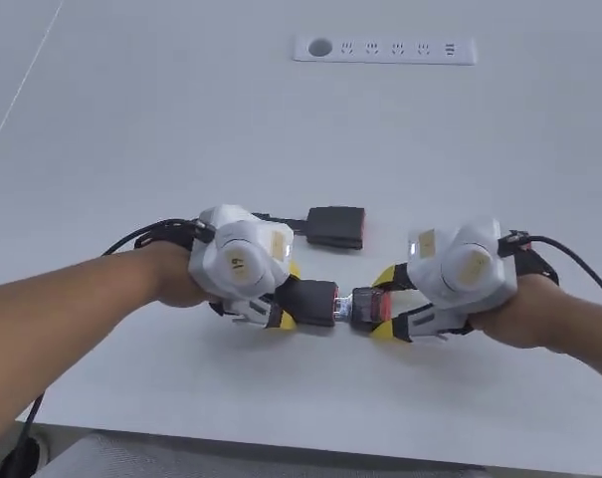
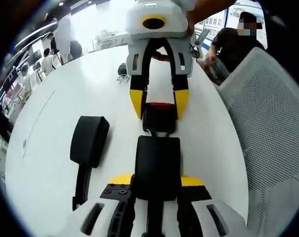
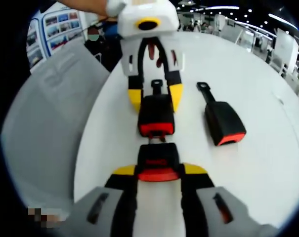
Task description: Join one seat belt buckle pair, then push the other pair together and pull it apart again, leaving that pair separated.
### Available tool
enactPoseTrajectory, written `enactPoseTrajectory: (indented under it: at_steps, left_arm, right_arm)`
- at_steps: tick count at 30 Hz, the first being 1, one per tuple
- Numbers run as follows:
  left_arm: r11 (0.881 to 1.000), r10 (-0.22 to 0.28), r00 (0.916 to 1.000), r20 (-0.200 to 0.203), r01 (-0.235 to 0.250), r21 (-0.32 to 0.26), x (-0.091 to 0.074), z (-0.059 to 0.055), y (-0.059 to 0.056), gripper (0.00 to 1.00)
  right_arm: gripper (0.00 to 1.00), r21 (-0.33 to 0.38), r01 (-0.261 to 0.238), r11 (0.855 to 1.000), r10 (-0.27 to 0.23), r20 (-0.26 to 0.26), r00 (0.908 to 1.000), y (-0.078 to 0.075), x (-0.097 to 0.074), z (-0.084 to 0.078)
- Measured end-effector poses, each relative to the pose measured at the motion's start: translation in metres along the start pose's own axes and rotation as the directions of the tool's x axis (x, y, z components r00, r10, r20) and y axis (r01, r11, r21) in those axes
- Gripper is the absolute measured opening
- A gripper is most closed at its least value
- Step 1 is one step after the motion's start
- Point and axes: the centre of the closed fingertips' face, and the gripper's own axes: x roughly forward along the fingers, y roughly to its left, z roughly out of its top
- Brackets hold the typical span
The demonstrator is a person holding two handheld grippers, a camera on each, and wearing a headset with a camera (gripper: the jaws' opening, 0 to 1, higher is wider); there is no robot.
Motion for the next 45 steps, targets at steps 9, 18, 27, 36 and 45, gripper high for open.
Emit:
enactPoseTrajectory:
  at_steps: [9, 18, 27, 36, 45]
  left_arm:
    - [1.000, -0.004, 1.0000, -0.003, 0.004, -0.007, 0.006, 0.003, 0.001, 0.33]
    - [1.000, -0.012, 0.9999, -0.001, 0.012, 0.008, 0.006, 0.002, 0.004, 0.33]
    - [0.999, -0.031, 0.9992, 0.023, 0.030, 0.037, 0.005, 0.003, 0.004, 0.33]
    - [0.997, -0.056, 0.9968, 0.058, 0.053, 0.062, 0.001, 0.002, 0.004, 0.33]
    - [0.994, -0.087, 0.9940, 0.067, 0.083, 0.070, -0.002, 0.001, 0.002, 0.32]
  right_arm:
    - [0.32, 0.029, 0.032, 0.999, -0.032, 0.003, 0.9995, 0.003, 0.007, 0.010]
    - [0.32, 0.017, 0.026, 1.000, -0.026, 0.002, 0.9996, 0.001, 0.005, 0.007]
    - [0.32, 0.030, 0.028, 0.999, -0.030, 0.060, 0.9977, 0.002, 0.003, 0.006]
    - [0.31, -0.011, 0.065, 0.998, -0.063, 0.120, 0.9908, 0.001, -0.001, 0.005]
    - [0.31, 0.002, 0.077, 0.997, -0.076, 0.165, 0.9833, 0.001, -0.002, 0.006]
